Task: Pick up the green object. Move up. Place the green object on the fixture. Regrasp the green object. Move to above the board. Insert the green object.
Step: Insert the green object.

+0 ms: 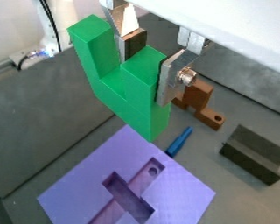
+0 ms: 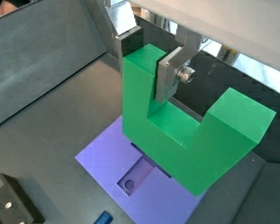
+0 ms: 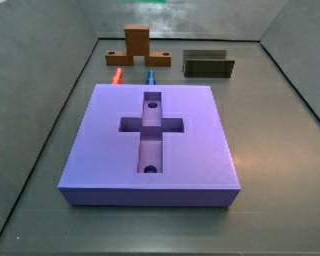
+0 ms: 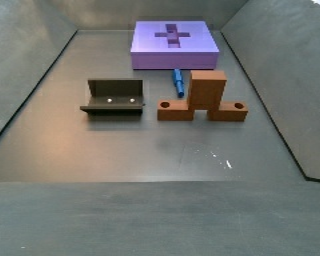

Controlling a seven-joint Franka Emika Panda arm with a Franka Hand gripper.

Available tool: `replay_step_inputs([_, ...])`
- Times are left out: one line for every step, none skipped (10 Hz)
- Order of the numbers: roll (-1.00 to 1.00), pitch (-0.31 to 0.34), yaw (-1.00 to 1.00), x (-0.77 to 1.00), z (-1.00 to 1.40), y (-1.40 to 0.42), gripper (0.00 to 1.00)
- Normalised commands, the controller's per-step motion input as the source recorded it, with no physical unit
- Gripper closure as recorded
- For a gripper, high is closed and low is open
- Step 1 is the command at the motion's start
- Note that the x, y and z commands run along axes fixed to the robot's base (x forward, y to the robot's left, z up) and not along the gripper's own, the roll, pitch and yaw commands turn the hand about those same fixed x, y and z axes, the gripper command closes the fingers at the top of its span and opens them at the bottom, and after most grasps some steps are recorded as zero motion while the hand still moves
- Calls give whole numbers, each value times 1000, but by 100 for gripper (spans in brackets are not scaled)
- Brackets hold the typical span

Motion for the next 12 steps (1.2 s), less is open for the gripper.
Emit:
replay_step_inputs([-311, -164, 43, 191, -443, -17, 100])
replay_step_inputs([-354, -174, 37, 186, -326, -109, 100])
replay_step_inputs([-386, -184, 0, 117, -266, -143, 100])
replay_step_inputs([-381, -184, 0, 117, -269, -143, 100])
replay_step_inputs([-369, -180, 0, 131, -294, -129, 100])
replay_step_inputs([-323, -160, 17, 129, -426, -20, 100])
replay_step_inputs([-276, -147, 26, 120, -560, 0, 100])
replay_step_inputs([-204, -130, 0, 69, -714, 60, 100])
replay_step_inputs([-173, -131, 0, 26, -763, 69, 100])
replay_step_inputs([-136, -151, 0, 0, -777, 0, 100])
replay_step_inputs([-96, -183, 0, 0, -760, -83, 100])
replay_step_inputs([-77, -174, 0, 0, -651, -174, 100])
